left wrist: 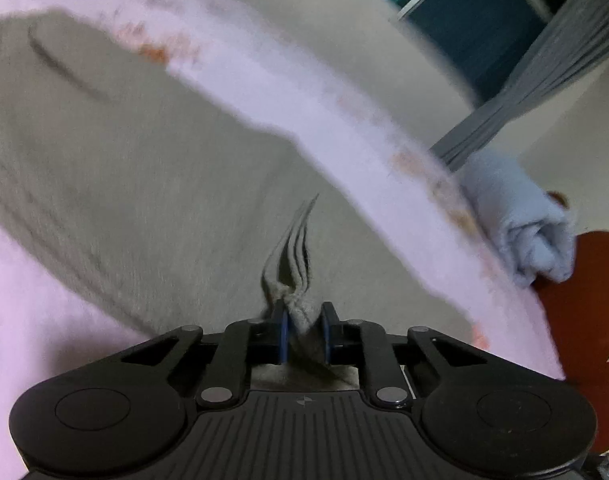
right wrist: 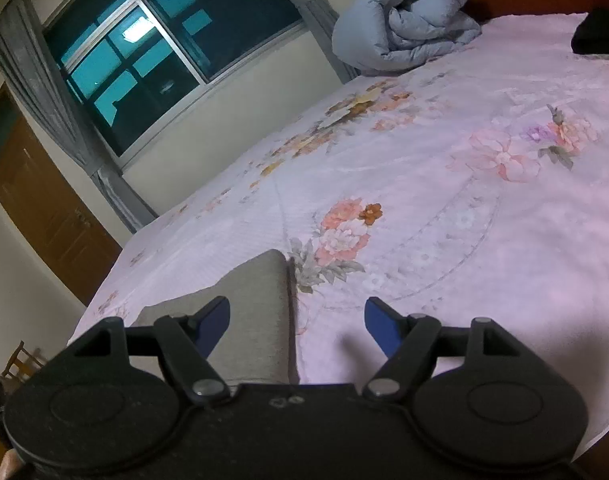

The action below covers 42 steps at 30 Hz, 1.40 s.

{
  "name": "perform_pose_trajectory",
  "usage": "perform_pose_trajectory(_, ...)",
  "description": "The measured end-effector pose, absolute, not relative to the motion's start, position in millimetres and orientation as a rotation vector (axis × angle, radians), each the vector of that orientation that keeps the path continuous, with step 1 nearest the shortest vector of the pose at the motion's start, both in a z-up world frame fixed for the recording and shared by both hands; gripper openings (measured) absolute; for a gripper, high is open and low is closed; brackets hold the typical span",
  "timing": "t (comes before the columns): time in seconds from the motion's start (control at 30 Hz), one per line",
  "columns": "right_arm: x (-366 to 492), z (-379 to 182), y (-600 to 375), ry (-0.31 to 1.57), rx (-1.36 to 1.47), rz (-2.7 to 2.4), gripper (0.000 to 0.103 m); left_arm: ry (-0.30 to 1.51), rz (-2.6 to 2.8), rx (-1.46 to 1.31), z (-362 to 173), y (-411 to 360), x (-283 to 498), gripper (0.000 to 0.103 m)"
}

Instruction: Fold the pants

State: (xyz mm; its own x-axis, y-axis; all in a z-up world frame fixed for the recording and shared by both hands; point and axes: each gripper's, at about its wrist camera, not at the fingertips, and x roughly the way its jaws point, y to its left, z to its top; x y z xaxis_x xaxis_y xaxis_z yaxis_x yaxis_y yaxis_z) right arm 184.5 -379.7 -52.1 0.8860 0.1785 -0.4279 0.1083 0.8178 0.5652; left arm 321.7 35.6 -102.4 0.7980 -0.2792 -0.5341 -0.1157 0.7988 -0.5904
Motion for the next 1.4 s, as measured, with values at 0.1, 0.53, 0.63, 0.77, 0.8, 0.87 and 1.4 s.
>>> perform_pose_trajectory(0.1, 188, -53, -377, 0.499, 0.602, 0.042, 0.068, 0.61, -0.102, -0.58, -92, 35, 312, 0.016)
perform_pose_trajectory(0.53, 243, -72, -302, 0.68, 0.315, 0.123, 0.071, 0.677, -0.155, -0.605, -110, 45, 322, 0.085)
perform_pose_trajectory(0.63, 256, -90, -291, 0.755, 0.183, 0.066, 0.074, 0.65, -0.144, -0.567, -97, 50, 315, 0.097)
perform_pose_trajectory(0.77, 244, -69, -298, 0.665, 0.263, 0.07, 0.071, 0.615, -0.12, -0.545, -84, 68, 309, 0.098)
perform_pose_trajectory(0.8, 242, -66, -295, 0.643, 0.25, 0.087, 0.075, 0.611, -0.115, -0.546, -83, 75, 307, 0.098)
perform_pose_trajectory(0.87, 249, -74, -284, 0.693, 0.206, 0.122, 0.082, 0.611, -0.085, -0.548, -83, 87, 305, 0.098)
perform_pose_trajectory(1.4, 250, -31, -226, 0.563, 0.181, 0.253, 0.082, 0.493, 0.184, -0.837, -123, 278, 293, 0.098)
